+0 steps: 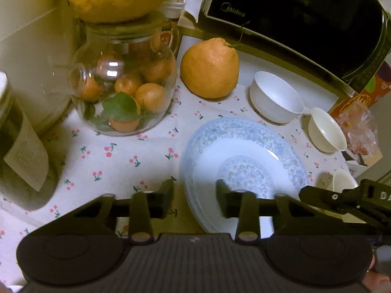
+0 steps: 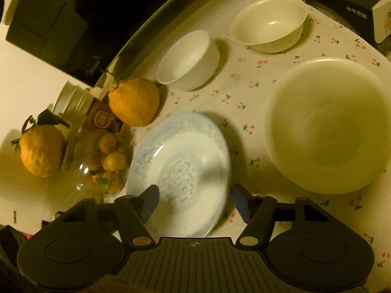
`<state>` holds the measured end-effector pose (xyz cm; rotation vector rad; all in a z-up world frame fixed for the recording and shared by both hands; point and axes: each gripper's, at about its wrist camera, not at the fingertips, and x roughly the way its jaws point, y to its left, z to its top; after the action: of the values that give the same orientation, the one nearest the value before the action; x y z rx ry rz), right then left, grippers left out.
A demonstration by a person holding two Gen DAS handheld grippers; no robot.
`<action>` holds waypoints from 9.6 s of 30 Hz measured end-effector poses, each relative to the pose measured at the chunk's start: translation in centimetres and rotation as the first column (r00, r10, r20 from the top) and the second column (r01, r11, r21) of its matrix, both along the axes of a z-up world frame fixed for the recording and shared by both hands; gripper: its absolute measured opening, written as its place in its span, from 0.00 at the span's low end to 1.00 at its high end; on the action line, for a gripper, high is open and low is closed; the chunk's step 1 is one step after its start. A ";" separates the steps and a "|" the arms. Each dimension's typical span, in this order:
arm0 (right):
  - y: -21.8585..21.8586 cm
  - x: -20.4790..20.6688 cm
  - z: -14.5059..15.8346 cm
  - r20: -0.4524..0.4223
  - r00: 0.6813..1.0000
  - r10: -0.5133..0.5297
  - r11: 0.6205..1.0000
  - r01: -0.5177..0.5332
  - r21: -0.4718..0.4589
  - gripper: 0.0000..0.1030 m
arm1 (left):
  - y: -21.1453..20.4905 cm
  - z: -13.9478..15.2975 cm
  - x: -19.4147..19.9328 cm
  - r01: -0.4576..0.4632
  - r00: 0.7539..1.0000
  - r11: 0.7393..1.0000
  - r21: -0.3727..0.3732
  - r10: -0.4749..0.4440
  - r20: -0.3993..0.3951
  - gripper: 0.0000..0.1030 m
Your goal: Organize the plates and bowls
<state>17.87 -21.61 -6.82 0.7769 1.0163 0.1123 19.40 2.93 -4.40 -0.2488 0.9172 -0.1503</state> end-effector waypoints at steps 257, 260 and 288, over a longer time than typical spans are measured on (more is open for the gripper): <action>-1.4 -5.0 1.5 0.055 0.995 0.078 0.959 -0.060 -0.276 0.14 | -4.5 -1.1 -5.8 0.241 0.939 0.916 0.320 -0.303 0.160 0.13; -1.2 -5.1 1.5 0.067 0.994 0.086 0.954 -0.063 -0.293 0.14 | -4.6 -1.1 -5.9 0.244 0.937 0.912 0.330 -0.309 0.162 0.13; 1.8 -5.9 3.1 0.023 0.971 0.237 0.826 -0.188 -0.532 0.15 | -5.4 -1.2 -6.6 0.266 0.926 0.875 0.405 -0.349 0.146 0.16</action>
<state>11.94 -19.82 -3.71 0.1493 0.9836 0.0531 12.79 -2.45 -5.63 0.2757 0.7456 -0.2870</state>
